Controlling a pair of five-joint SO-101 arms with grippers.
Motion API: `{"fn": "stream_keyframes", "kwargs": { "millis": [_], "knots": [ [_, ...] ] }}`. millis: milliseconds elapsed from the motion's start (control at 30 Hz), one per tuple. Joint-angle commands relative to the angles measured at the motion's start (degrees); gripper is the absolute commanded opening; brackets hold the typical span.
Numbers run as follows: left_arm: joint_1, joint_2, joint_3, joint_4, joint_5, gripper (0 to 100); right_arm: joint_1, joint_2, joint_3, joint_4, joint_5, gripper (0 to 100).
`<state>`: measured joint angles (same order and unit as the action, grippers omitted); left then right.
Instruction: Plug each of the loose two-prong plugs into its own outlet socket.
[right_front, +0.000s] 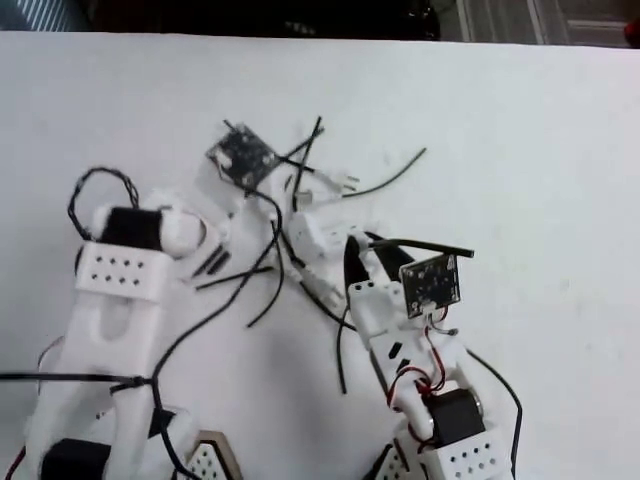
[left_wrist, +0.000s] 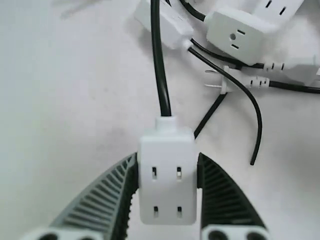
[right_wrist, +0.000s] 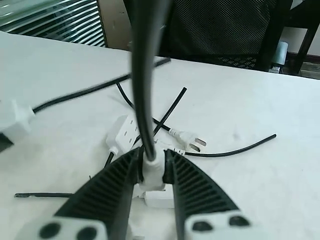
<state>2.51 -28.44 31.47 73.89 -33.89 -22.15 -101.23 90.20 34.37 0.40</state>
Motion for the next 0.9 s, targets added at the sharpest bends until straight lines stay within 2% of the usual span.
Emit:
{"fn": "stream_keyframes", "kwargs": {
  "millis": [0,167,233,400,467,600,733,867],
  "knots": [
    [2.2,-4.2,14.2,-9.6,0.7,2,0.3,0.7,-0.7,-1.3,0.0,1.6],
    [5.8,-3.9,22.4,-16.7,1.2,3,0.2,0.7,-0.6,-1.3,0.0,1.7],
    [6.9,-2.6,24.5,-19.9,3.5,5,0.2,0.7,-0.6,-1.1,0.2,1.7],
    [6.6,3.0,23.4,-21.1,11.7,24,0.1,0.7,-0.5,-1.0,1.9,1.7],
    [5.9,3.7,22.2,-20.2,14.1,29,0.1,0.7,-0.5,-1.0,1.9,1.7],
    [3.7,2.2,16.8,-14.9,14.2,29,0.1,0.7,-0.5,-0.9,2.2,1.7],
    [0.0,-4.1,12.0,-8.3,14.2,31,0.0,0.7,-0.9,-0.4,2.4,1.7],
    [-6.6,-14.0,10.8,-4.3,14.6,30,-3.0,0.7,-6.4,6.4,2.5,1.7]
  ]
}}
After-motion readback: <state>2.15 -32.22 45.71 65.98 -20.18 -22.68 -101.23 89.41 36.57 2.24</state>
